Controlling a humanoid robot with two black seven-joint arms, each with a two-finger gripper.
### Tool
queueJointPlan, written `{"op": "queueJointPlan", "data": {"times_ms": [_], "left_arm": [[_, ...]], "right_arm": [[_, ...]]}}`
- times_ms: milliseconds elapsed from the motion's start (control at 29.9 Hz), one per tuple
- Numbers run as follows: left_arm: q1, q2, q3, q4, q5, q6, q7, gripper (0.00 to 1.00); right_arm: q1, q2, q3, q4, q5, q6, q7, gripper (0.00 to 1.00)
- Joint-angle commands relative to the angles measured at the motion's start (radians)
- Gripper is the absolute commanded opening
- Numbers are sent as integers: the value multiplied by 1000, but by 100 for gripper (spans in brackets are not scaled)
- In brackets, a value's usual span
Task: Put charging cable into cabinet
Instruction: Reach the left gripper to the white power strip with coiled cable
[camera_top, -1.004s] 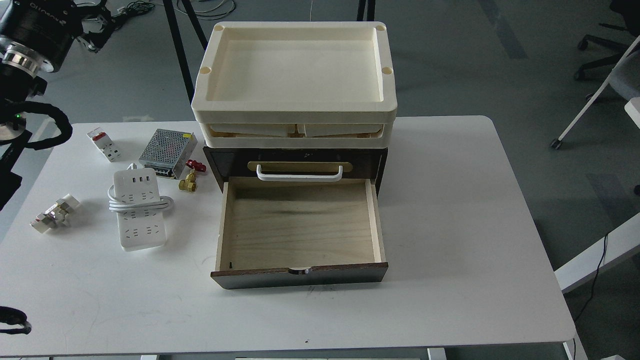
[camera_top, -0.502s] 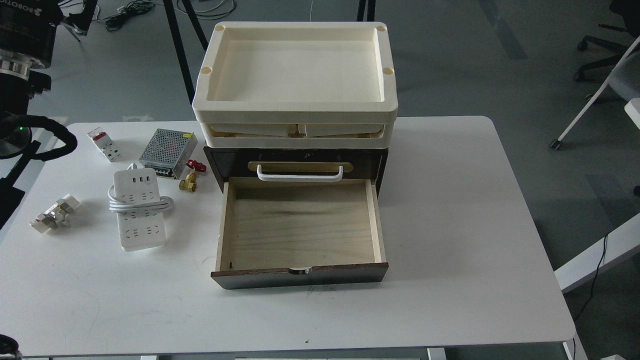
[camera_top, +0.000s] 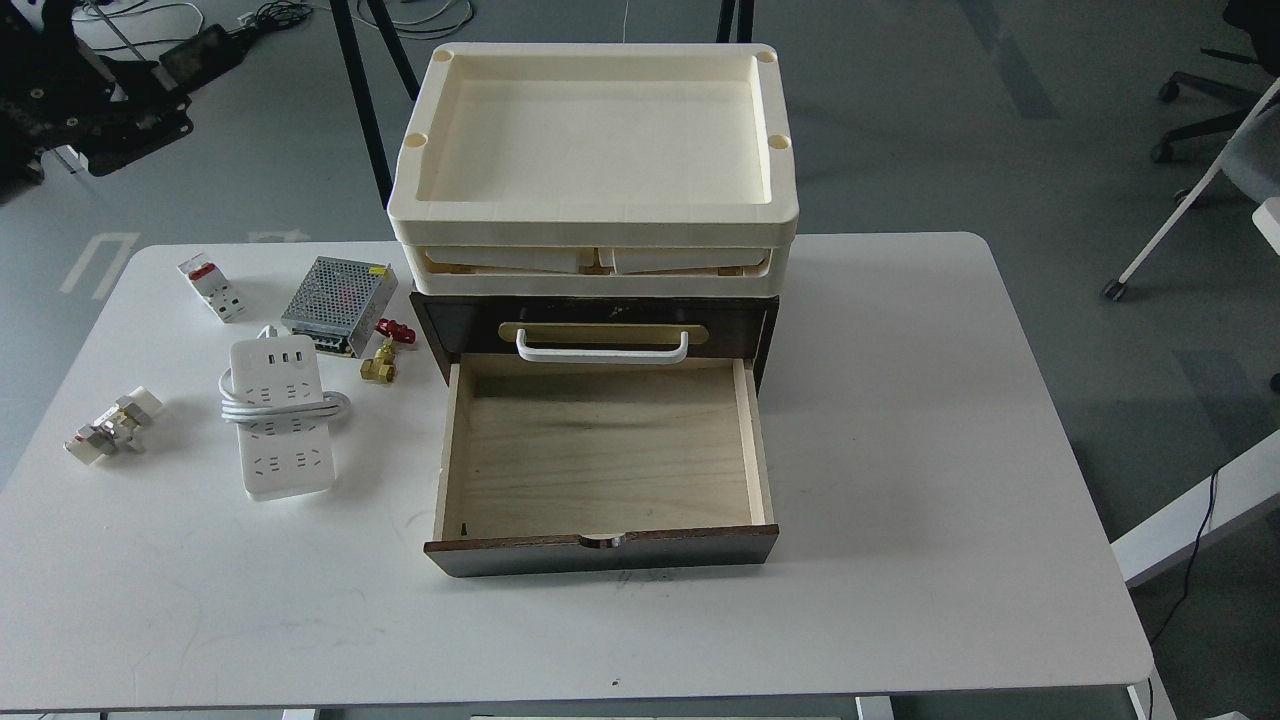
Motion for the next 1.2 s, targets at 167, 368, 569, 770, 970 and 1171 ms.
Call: {"op": "queueJointPlan", "data": {"times_ms": [167,368,569,770,970,1171], "left_arm": [[-2,10,292,84,907,0,-71,98],[-94,-158,440,351,1110,0,-71,98],[-201,-272,544,457,1196,0,-71,98],[-326,-346,711,627,1232,45,-71,98],[-422,-424,825,752,1232,90,-71,97],[-444,-459,843,775,1232,90,-71,97]], "right_arm": [[-22,3,5,-49,12,0,0,100],[-22,10,4,-49,12,0,0,100],[-42,10,4,-49,15,0,0,100],[-65,10,5,-50,16,0,0,100],[-65,28,5,-58,16,0,0,100],[-65,40,4,-90,16,0,0,100]]}}
